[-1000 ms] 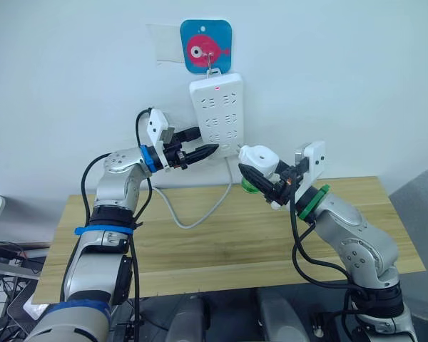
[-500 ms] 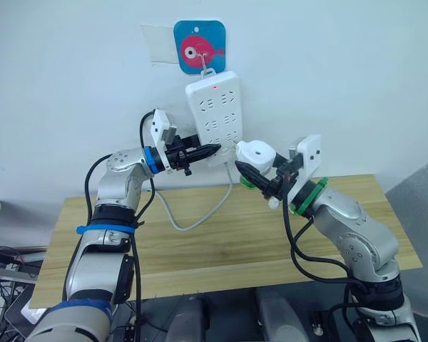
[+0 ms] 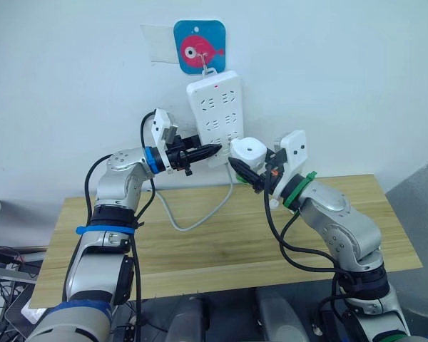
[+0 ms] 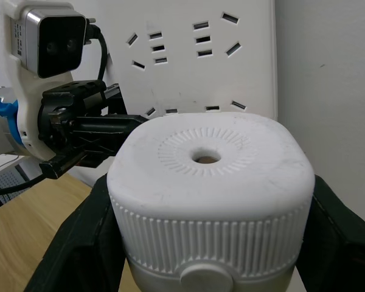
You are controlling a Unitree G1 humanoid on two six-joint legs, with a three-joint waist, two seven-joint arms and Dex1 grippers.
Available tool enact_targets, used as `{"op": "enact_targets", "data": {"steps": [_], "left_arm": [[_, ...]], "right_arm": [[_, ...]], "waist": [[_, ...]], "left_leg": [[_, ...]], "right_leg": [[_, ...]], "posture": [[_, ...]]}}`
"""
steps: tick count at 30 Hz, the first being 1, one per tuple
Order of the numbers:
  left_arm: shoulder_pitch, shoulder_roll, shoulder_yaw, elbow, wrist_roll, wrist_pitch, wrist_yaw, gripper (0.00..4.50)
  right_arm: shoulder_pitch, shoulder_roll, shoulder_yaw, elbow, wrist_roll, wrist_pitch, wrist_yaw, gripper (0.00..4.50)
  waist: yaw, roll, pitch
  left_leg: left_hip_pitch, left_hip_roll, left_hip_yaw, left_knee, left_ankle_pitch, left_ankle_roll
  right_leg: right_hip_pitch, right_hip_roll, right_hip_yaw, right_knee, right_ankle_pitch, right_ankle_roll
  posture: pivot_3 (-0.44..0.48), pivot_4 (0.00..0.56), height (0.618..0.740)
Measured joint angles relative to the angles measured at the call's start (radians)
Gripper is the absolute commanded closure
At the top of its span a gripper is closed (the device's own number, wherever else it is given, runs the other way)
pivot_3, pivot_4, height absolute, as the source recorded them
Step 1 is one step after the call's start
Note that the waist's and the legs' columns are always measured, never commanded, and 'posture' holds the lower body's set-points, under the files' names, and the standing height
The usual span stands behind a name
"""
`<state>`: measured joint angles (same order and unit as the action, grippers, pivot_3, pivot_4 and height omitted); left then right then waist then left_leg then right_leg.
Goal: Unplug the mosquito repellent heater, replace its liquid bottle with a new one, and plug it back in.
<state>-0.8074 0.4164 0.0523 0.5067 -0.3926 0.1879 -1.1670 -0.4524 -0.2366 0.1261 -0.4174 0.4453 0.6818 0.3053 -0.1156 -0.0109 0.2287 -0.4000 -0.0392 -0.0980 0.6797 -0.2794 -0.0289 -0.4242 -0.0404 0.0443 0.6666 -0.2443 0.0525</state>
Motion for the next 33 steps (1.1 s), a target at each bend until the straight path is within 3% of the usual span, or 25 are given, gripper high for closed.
{"op": "enact_targets", "data": {"steps": [33], "left_arm": [[0.004,0.000,0.003,-0.004,0.000,0.000,-0.003,3.18]], "right_arm": [[0.004,0.002,0.015,0.010,-0.109,-0.069,0.046,1.42]], "waist": [[0.000,0.000,0.000]], "left_leg": [[0.000,0.000,0.000,0.000,0.000,0.000]], "right_leg": [[0.000,0.000,0.000,0.000,0.000,0.000]], "posture": [[-0.155,0.179,0.740]]}}
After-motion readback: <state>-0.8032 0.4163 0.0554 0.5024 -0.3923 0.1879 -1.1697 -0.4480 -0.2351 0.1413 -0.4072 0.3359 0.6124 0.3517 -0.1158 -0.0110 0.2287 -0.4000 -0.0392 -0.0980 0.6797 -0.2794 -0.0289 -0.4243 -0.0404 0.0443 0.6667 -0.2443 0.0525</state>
